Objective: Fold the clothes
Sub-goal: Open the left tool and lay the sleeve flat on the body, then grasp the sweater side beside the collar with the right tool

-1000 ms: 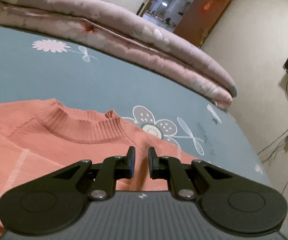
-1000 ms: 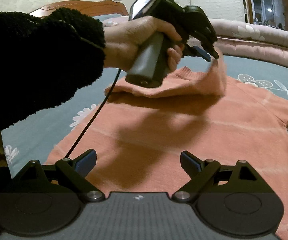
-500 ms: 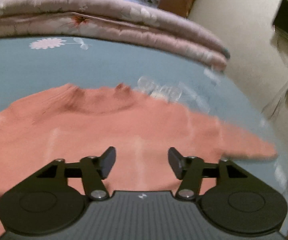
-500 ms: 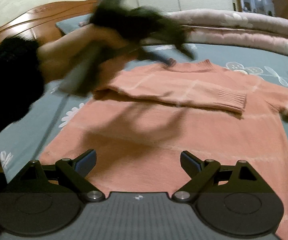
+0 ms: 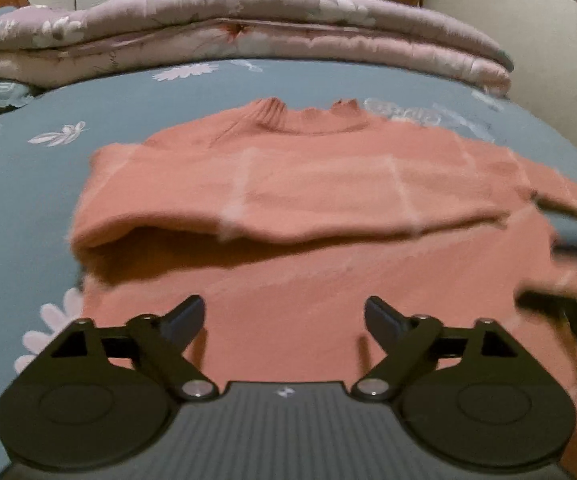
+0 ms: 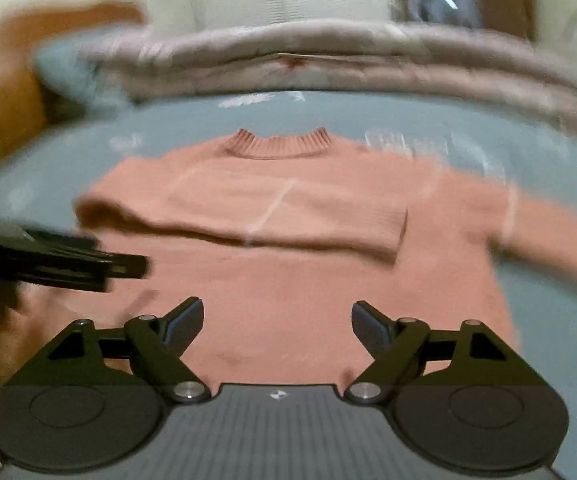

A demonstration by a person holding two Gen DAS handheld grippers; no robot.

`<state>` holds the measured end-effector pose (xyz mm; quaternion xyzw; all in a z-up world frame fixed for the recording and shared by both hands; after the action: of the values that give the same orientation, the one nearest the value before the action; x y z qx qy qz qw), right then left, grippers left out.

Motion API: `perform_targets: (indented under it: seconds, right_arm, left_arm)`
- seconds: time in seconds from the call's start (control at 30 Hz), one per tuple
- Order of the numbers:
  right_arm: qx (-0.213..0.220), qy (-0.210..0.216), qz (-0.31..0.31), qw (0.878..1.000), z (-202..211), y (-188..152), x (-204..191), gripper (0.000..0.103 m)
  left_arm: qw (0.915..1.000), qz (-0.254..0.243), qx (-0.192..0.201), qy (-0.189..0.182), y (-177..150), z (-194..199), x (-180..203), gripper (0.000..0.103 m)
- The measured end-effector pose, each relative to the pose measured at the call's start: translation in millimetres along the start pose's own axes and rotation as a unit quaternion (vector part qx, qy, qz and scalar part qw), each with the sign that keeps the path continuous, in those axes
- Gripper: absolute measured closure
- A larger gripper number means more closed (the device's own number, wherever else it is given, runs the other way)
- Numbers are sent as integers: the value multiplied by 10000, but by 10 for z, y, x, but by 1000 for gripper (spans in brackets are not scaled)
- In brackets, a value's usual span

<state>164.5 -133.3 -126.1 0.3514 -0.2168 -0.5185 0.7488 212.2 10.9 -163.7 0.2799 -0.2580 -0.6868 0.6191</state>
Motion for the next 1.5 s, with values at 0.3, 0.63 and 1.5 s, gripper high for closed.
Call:
perform_targets:
  seconds: [0.3,0.63,1.5]
  right_arm:
    - [-561,-299,2211,9732,-596,365,-226,51]
    - [-982,-543,3124,9433,-891,401,-211,51]
    - [-1656,803,2448,9520,-1361,1105,527,58]
  left_arm:
    - [9999,122,-27,78,-130,-73,-184,11]
    - [9983,491,-76,-292,193,-175,-473,9]
    - [9978,331,-212,-528,117,-281,-266,5]
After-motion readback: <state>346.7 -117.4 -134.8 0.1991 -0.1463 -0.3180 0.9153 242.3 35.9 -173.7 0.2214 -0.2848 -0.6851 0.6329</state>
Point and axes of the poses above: each gripper's, at about its wrist camera, not at the fingertips, and z roughly against the way its jaws point, x to its right, y to its top, the point moved 3 cm from there along -z, roughly the way its jaws point, and after that the axes turned 7 degrees about y, right-handed, at the moved point
